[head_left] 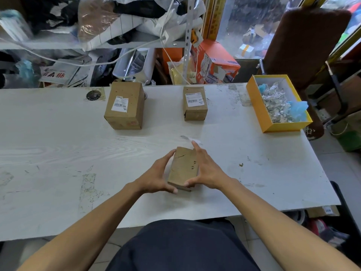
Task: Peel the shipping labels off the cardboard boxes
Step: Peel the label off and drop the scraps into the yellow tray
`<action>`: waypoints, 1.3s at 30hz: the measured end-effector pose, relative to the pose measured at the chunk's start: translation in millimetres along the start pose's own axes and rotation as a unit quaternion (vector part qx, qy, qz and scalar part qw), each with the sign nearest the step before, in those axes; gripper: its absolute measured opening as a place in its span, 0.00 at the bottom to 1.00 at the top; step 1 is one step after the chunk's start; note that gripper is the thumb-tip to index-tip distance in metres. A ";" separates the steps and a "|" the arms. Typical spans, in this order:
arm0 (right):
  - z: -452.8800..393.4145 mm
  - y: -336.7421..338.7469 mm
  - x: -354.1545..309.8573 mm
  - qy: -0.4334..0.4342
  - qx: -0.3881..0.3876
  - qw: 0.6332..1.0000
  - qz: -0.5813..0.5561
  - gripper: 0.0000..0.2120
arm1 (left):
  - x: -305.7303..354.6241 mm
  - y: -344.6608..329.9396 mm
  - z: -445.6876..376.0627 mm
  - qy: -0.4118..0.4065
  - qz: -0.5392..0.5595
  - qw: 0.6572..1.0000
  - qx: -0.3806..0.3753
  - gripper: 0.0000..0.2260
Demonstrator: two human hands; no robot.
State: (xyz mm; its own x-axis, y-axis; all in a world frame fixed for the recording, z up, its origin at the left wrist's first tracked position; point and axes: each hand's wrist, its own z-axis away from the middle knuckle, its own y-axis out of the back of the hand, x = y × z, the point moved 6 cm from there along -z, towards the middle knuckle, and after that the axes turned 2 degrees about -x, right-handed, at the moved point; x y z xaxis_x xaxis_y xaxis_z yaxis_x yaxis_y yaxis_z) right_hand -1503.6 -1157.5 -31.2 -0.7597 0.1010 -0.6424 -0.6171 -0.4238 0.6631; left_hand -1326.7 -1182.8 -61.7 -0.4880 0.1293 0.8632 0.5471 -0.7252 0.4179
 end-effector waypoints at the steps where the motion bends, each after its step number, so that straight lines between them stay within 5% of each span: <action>1: -0.2 1.5 0.9 0.002 -0.005 1.000 -0.005 0.67 | 4.3 0.4 -1.8 0.005 0.022 1.000 0.009 0.60; 9: -9.4 8.4 0.7 0.028 -0.050 0.998 -0.033 0.67 | 24.1 12.2 -31.8 -0.008 0.016 1.000 0.022 0.64; 17: -34.5 34.7 -0.6 -0.018 0.055 0.996 -0.069 0.49 | 29.9 32.8 -53.0 0.018 -0.010 0.983 0.182 0.42; 23: -20.0 16.0 -4.1 0.032 -0.010 0.999 0.008 0.66 | 15.3 27.7 -29.5 -0.013 0.004 0.999 0.032 0.63; 34: -54.9 41.3 2.1 -0.021 0.080 0.994 -0.065 0.49 | 16.1 39.9 -54.8 0.032 0.100 0.969 0.224 0.42; 39: -57.4 36.3 -8.4 0.021 0.054 0.998 -0.004 0.61 | 7.7 40.7 -47.3 0.013 0.092 0.989 0.119 0.49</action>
State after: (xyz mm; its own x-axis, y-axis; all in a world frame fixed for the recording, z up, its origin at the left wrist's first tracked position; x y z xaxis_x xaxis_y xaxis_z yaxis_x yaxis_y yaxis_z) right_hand -1507.9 -1225.3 -23.8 -0.7469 0.0658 -0.6617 -0.6432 -0.3238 0.6938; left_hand -1340.4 -1243.3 -51.4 -0.3814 -0.0089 0.9244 0.7711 -0.5545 0.3129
